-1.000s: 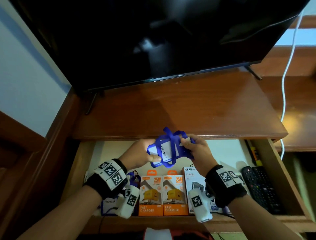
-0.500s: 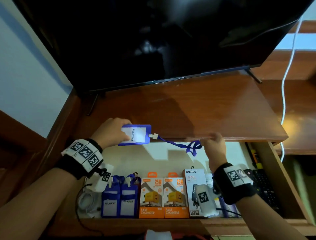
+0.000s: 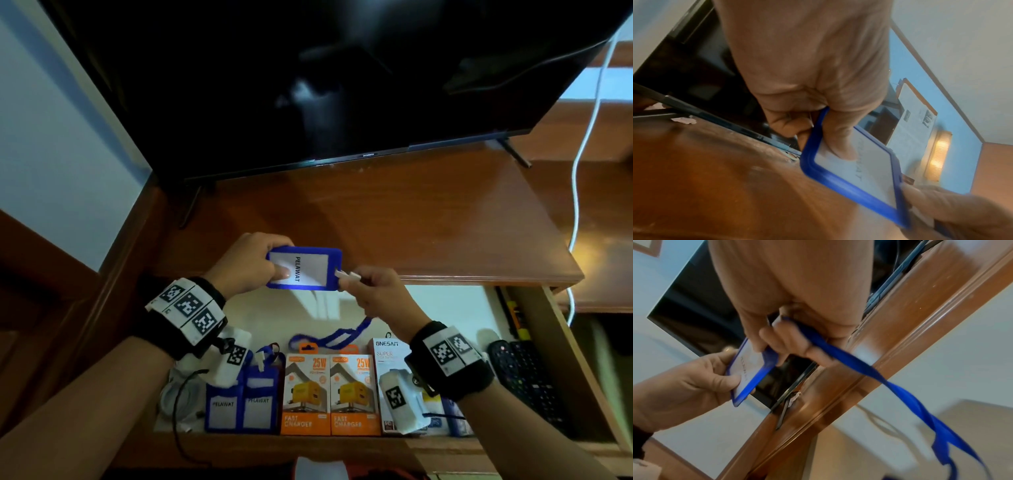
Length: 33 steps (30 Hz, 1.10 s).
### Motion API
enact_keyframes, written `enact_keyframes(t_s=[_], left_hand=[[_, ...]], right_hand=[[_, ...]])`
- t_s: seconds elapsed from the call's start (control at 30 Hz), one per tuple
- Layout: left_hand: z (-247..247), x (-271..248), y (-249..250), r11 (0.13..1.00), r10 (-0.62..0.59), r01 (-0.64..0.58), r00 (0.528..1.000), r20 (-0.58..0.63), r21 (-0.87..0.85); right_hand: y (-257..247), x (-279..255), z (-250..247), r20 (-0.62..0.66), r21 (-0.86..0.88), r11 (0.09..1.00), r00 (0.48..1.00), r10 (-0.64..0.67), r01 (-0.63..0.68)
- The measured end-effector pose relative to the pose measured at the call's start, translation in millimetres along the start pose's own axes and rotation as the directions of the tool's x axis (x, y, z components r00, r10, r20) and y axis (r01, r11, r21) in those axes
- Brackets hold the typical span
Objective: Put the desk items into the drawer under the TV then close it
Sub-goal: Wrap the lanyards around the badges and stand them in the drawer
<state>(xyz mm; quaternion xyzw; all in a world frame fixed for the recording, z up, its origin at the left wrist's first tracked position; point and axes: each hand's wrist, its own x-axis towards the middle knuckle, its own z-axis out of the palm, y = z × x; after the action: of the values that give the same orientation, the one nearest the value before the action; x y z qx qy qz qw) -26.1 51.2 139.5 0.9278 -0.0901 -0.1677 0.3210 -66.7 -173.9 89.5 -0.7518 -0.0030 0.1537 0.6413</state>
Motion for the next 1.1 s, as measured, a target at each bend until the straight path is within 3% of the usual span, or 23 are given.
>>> enact_keyframes(t_s=[0.2, 0.3, 0.43, 0.5, 0.6, 0.67, 0.73, 0.77, 0.87, 1.0, 1.1], left_hand=[[29, -6, -4, 0.968, -0.144, 0.137, 0.989, -0.019, -0.211], [38, -7, -4, 0.990, -0.130, 0.136, 0.982, 0.134, -0.034], [38, -9, 15, 0.993, -0.009, -0.028, 0.948, 0.319, 0.111], [38, -8, 25, 0.976, 0.018, -0.094, 0.934, 0.357, 0.198], [34, -7, 35, 0.941, 0.005, -0.115, 0.944, 0.330, 0.317], [32, -6, 36, 0.967, 0.009, -0.078, 0.962, 0.272, 0.242], [31, -6, 32, 1.000, -0.022, 0.020, 0.981, 0.192, 0.010], [33, -6, 31, 0.984, -0.062, 0.085, 0.986, 0.152, -0.153], [42, -7, 29, 0.826, -0.207, 0.210, 0.976, 0.065, -0.522], [51, -10, 27, 0.785, -0.220, 0.187, 0.975, 0.017, -0.591], [38, -10, 23, 0.852, -0.160, 0.193, 0.981, 0.108, -0.487]], right_hand=[[2, -3, 2, -0.102, -0.079, 0.991, 0.988, -0.118, 0.110], [1, -2, 2, -0.060, -0.218, 0.966, 0.986, -0.155, 0.138], [-11, -1, 6, 0.177, -0.472, 0.864, 0.979, -0.101, 0.174], [-17, 2, 8, 0.238, -0.554, 0.808, 0.968, -0.079, 0.202], [-18, 6, 8, 0.209, -0.554, 0.805, 0.972, -0.111, 0.211], [-14, 6, 6, 0.115, -0.448, 0.877, 0.984, -0.134, 0.171], [-6, 3, 4, 0.005, -0.294, 0.946, 0.990, -0.142, 0.137], [-1, 0, 4, -0.026, -0.228, 0.963, 0.987, -0.157, 0.147], [14, -9, 14, -0.045, -0.128, 0.980, 0.986, -0.160, 0.153], [16, -10, 21, -0.040, -0.161, 0.981, 0.992, -0.120, 0.112], [18, -12, 17, 0.055, -0.320, 0.940, 0.993, -0.101, 0.114]])
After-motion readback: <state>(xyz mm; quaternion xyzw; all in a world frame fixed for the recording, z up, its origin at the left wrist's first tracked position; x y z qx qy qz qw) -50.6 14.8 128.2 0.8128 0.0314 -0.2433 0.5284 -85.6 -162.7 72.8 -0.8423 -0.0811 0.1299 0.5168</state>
